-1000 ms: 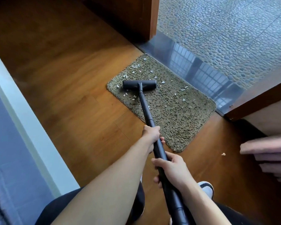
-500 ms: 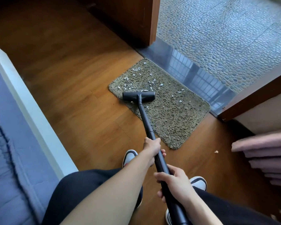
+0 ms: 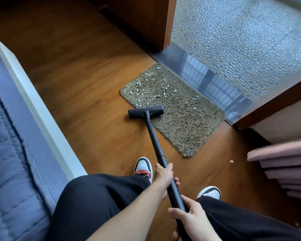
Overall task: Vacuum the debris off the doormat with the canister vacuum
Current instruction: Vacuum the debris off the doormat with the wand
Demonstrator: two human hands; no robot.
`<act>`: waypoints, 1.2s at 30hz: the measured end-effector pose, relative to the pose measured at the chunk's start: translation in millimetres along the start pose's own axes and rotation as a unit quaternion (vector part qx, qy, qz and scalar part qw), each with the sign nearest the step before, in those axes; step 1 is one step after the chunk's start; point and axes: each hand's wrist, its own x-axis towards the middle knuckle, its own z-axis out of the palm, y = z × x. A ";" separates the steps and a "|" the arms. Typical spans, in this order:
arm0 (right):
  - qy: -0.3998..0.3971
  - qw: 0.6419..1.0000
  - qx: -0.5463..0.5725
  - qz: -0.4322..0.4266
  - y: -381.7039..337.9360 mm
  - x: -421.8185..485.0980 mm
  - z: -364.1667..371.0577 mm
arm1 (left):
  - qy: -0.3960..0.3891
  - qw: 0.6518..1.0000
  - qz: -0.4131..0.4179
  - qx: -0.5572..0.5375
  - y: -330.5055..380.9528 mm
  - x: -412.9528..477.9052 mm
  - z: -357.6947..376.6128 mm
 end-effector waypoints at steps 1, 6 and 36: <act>0.001 1.000 0.000 -0.004 -0.6 1.2 0.5 | 0.001 1.000 0.001 -0.003 1.4 0.9 -0.2; -0.002 1.000 0.006 -0.006 -9.5 15.9 1.0 | 0.001 1.000 0.010 -0.011 16.2 11.5 1.1; -0.034 0.999 -0.011 -0.010 0.6 20.4 -10.6 | 0.026 1.000 -0.005 -0.002 14.3 8.5 2.6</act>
